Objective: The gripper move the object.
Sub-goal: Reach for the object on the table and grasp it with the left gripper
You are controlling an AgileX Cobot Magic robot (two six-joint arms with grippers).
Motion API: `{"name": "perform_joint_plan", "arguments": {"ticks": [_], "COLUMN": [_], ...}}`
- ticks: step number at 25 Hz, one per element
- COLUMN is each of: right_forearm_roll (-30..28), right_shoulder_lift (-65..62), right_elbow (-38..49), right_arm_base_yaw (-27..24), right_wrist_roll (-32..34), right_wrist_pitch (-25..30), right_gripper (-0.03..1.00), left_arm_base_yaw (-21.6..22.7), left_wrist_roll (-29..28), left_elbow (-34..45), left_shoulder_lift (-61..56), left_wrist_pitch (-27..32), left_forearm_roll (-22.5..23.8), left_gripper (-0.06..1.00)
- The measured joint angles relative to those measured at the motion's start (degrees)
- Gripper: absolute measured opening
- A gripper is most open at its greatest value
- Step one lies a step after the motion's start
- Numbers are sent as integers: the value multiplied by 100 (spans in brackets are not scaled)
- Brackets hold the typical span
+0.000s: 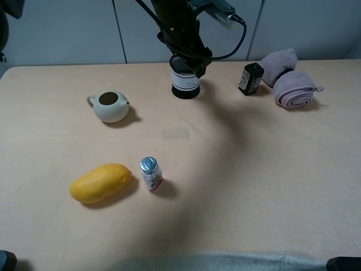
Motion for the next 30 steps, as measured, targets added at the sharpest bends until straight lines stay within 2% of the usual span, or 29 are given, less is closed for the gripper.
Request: {"name": "perform_joint_plan", "arguments": {"ticks": [10,30], "right_forearm_roll": [0,0], "right_shoulder_lift": [0,0], "right_elbow": [0,0], "right_arm_base_yaw": [0,0], "right_wrist_roll": [0,5], "right_wrist_pitch": [0,0], "right_gripper": [69,69], "left_arm_base_yaw": [-12,52], "left_wrist_roll": [116,18], "left_elbow": [-29,-69], "left_shoulder_lift": [426,904], "left_wrist_pitch": [-960,-1508], "left_forearm_roll": [6,6], "left_gripper": [79,79]}}
